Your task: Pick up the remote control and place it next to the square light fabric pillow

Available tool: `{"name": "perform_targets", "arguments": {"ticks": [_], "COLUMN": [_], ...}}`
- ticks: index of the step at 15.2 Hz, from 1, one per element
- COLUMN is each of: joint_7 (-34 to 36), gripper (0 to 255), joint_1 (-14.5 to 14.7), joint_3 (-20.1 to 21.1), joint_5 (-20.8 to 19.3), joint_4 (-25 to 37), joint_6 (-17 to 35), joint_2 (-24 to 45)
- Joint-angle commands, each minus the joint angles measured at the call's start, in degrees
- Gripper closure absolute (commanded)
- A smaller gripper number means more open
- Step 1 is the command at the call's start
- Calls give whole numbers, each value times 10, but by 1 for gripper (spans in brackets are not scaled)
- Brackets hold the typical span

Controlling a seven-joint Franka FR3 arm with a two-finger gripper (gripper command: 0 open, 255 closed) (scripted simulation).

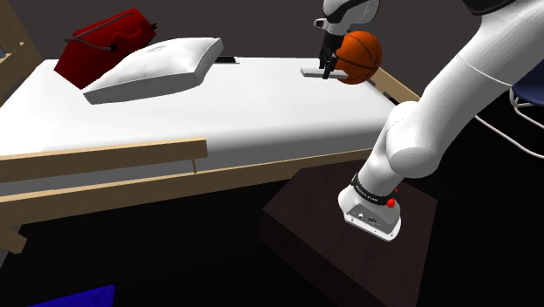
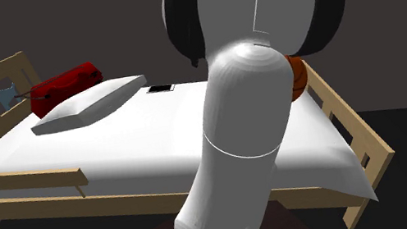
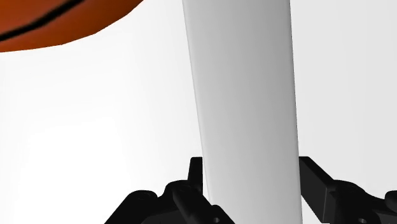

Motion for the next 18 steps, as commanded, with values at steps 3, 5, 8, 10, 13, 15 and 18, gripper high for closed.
{"name": "perform_targets", "arguments": {"ticks": [3, 5, 8, 10, 13, 15, 18], "joint_7": [7, 11, 16, 18, 21, 22, 23], "gripper": [255, 255, 255, 255, 255, 255, 255], "joint_1": [-2, -3, -4, -4, -5, -5, -4], "joint_3": [8, 12, 18, 22, 27, 31, 35], "joint_5": [-9, -14, -19, -21, -24, -25, -26], "joint_4": [21, 32, 48, 60, 79, 91, 112], "joint_6": [-32, -49, -73, -89, -112, -128, -151], "joint_2": [-15, -22, -32, -37, -44, -47, -51]}}
